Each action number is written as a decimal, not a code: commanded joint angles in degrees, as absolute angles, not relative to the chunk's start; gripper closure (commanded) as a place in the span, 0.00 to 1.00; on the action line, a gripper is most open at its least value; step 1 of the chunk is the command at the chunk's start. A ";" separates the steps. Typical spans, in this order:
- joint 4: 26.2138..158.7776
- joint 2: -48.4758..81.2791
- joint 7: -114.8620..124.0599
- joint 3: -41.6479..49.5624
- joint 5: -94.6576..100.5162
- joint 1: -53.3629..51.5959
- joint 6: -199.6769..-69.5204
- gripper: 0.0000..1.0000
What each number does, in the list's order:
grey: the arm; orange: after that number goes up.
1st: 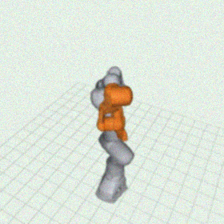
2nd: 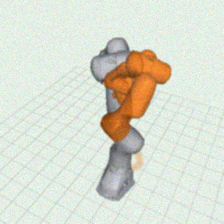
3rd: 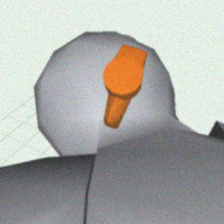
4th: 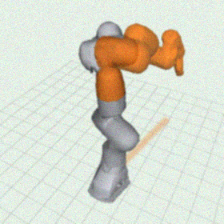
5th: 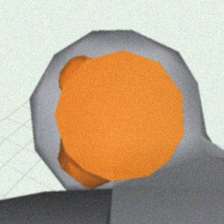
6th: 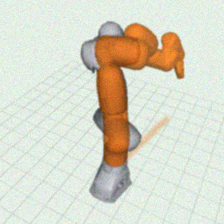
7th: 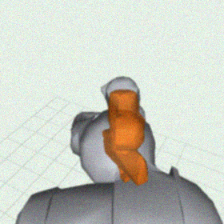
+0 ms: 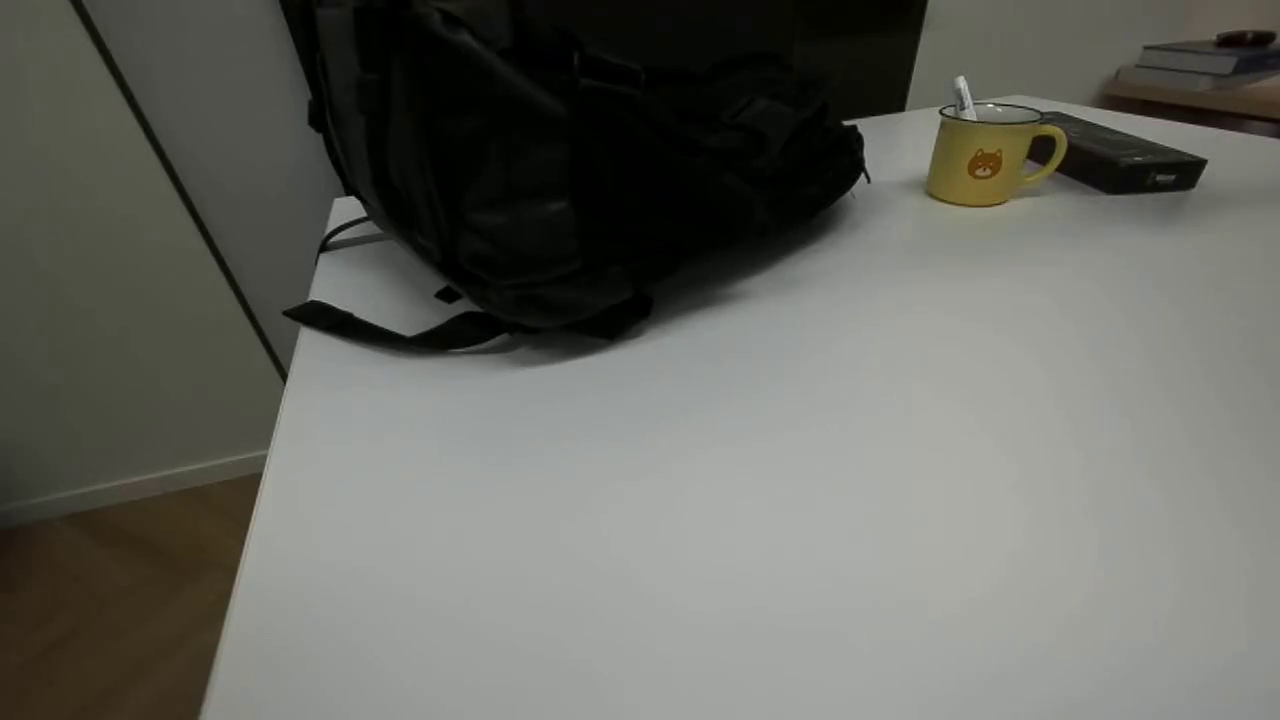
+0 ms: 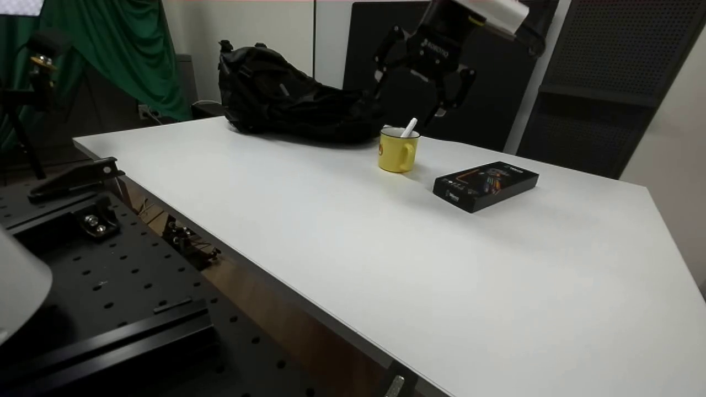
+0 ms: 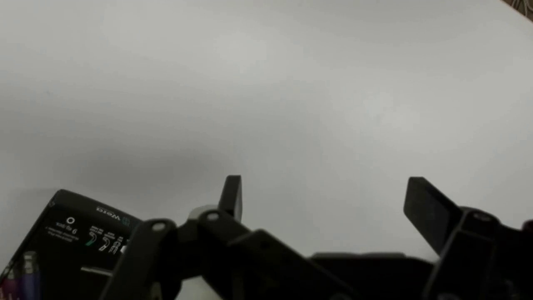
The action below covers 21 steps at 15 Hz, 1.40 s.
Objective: Take the marker from the yellow cup and put it on the table
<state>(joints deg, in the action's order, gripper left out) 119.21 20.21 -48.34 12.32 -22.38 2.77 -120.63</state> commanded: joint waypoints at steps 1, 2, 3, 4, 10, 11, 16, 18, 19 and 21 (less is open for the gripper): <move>104.88 33.44 -43.74 6.24 -19.70 7.30 -119.09 0.00; 101.91 36.10 -42.49 5.11 -18.54 7.75 -118.73 0.00; 98.94 38.69 -41.34 4.02 -17.36 8.07 -118.41 0.00; 96.09 40.99 -40.39 3.06 -16.13 8.22 -118.06 0.00; 80.27 50.96 -35.60 -1.37 -10.40 7.52 -113.55 0.00; 77.87 52.09 -34.97 -1.72 -9.69 7.31 -112.45 0.00; 66.64 56.33 -32.65 -2.43 -7.40 7.08 -106.12 0.00; 62.54 58.38 -32.24 -2.44 -7.03 7.33 -104.37 0.00; 60.67 59.50 -32.10 -2.45 -6.94 7.43 -103.48 0.00; 57.34 61.74 -31.91 -2.63 -6.95 7.70 -102.08 0.00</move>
<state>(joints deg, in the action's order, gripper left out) 68.47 54.19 -34.56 -1.32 -8.18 6.41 -106.03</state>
